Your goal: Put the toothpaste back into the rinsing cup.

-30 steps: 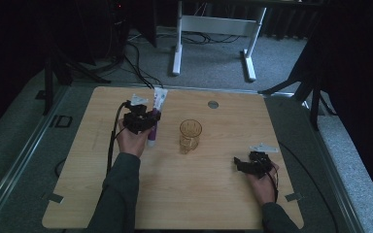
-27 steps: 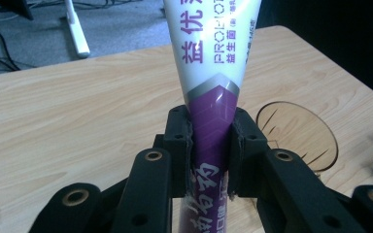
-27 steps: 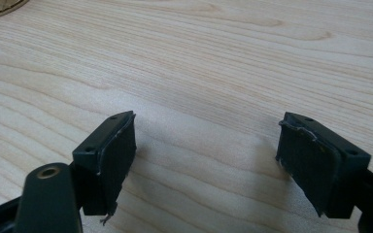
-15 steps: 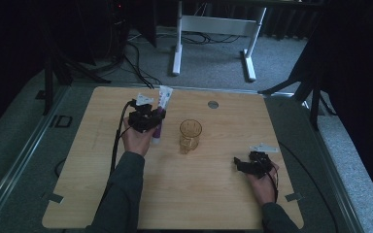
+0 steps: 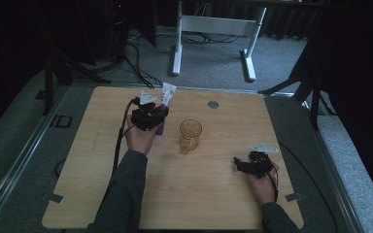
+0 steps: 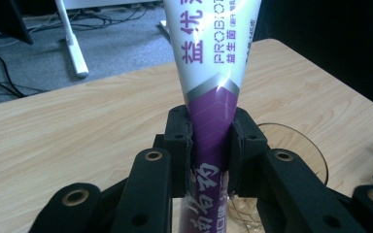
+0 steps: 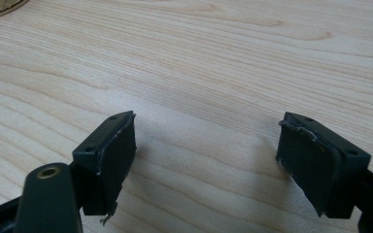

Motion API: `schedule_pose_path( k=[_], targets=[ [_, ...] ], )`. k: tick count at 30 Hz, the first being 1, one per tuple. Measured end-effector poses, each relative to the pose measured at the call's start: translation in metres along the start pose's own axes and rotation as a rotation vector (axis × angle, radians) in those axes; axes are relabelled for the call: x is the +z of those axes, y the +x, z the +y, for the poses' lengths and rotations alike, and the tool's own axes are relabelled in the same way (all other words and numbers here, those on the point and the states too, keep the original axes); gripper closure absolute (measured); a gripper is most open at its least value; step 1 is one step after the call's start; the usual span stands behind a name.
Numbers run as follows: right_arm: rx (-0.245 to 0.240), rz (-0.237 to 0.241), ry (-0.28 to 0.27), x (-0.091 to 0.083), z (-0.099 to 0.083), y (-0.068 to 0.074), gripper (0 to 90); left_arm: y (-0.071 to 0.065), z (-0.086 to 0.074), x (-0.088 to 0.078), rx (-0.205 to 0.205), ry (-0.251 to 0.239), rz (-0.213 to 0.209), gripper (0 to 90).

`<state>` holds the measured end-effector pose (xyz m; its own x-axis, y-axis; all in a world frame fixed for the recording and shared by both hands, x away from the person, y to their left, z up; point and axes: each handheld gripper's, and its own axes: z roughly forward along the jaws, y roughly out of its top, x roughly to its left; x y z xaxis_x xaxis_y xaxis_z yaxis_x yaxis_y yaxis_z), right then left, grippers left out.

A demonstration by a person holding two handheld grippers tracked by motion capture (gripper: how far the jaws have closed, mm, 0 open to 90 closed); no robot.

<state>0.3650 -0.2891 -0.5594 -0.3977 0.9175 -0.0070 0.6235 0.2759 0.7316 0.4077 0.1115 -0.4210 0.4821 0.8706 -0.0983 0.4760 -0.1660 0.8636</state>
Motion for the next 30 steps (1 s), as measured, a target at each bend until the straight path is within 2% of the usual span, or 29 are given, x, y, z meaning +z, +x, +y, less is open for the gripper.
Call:
schedule_pose_path(
  k=[30],
  targets=[
    [0.002, 0.0, 0.0, 0.0, 0.0, 0.0001, 21.7, -0.0094, 0.0077, 0.0013, 0.012, -0.05, -0.03, 73.6]
  ],
)
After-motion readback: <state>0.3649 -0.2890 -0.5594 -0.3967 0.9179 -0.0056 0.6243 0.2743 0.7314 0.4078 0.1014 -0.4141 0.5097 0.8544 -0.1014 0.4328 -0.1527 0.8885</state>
